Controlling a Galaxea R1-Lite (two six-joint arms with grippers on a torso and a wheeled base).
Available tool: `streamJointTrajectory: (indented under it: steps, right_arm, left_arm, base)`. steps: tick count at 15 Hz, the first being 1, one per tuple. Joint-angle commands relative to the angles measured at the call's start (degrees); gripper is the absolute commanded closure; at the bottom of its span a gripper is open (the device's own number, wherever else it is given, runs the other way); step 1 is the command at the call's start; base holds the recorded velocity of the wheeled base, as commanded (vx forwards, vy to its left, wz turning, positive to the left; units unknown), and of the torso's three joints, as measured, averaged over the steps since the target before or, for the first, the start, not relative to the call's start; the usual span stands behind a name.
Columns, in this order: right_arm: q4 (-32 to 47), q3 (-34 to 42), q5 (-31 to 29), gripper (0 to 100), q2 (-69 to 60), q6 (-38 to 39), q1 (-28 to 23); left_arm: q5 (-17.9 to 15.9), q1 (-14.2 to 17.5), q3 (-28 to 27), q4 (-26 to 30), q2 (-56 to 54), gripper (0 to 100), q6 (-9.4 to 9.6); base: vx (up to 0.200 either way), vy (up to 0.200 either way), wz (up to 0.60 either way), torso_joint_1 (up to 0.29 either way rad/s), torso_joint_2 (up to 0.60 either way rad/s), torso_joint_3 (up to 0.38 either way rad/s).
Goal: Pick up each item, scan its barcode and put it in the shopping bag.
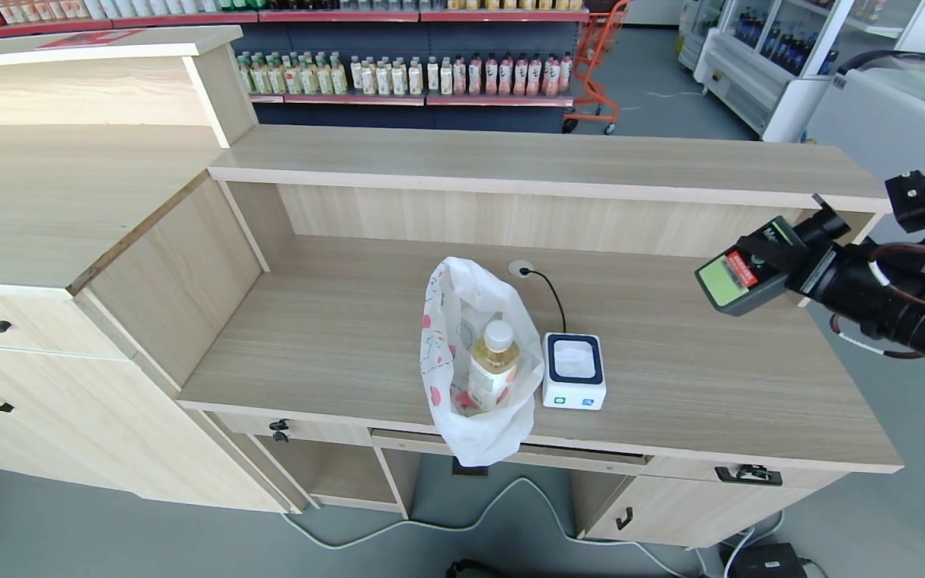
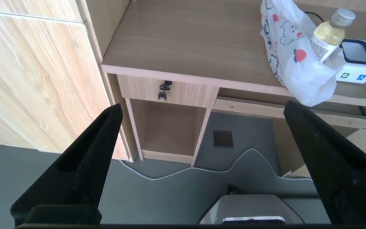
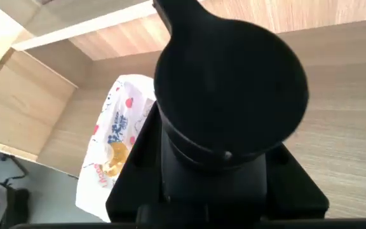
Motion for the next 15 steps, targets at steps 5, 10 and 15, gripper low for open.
streamJointTrajectory:
  steps: [5,10,15]
  right_arm:
    - [1.18,-3.85,5.38,100,15.82,4.86,2.05]
    - [1.36,-2.71,5.55,100,17.31,4.77,5.04]
    - [0.92,-5.52,5.29,100,19.86,3.89,5.92]
  left_arm:
    - [-0.02,0.0,0.01,0.02,0.0,0,-0.01]
    - [-0.02,0.0,0.01,0.02,0.0,0,-0.01]
    - [-0.02,0.0,0.01,0.02,0.0,0,-0.01]
  base:
    - [0.0,0.0,0.0,0.0,0.0,0.0]
    - [0.0,0.0,0.0,0.0,0.0,0.0]
    - [0.0,0.0,0.0,0.0,0.0,0.0]
